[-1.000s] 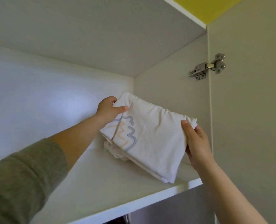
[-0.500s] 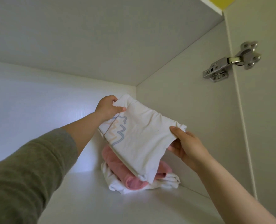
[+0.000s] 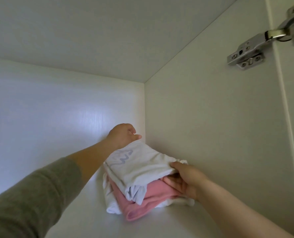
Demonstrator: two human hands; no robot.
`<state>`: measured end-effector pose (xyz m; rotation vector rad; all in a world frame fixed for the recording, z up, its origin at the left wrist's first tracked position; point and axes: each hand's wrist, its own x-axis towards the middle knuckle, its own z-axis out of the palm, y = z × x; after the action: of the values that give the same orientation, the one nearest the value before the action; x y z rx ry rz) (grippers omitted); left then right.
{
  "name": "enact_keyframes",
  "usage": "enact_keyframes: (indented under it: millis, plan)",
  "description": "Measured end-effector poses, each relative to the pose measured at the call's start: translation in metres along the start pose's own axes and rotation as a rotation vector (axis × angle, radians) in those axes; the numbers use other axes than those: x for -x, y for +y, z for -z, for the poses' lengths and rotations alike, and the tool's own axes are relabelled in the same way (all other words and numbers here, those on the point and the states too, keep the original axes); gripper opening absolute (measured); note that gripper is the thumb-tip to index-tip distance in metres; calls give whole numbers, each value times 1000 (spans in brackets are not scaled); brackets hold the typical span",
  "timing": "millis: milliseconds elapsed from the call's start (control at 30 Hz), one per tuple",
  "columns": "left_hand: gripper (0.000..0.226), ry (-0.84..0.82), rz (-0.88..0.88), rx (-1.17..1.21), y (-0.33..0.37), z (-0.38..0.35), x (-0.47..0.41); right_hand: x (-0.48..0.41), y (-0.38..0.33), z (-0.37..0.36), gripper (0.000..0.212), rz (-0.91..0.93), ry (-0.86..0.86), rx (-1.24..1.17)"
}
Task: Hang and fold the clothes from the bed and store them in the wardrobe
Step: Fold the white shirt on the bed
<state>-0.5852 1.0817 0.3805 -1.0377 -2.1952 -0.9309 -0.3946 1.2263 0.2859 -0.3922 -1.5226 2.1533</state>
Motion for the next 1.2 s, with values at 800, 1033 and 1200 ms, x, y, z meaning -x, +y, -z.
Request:
enact_keyframes:
  millis: [800, 1033, 1200]
  plan:
    - [70, 11, 581, 491, -32, -5, 85, -38, -34, -8, 63, 341, -43, 1346]
    - [63, 167, 405, 425, -38, -13, 68, -73, -26, -23, 52, 420, -17, 1164]
    - [62, 122, 315, 245, -44, -17, 73, -67, -6, -28, 46, 548, -11, 1108]
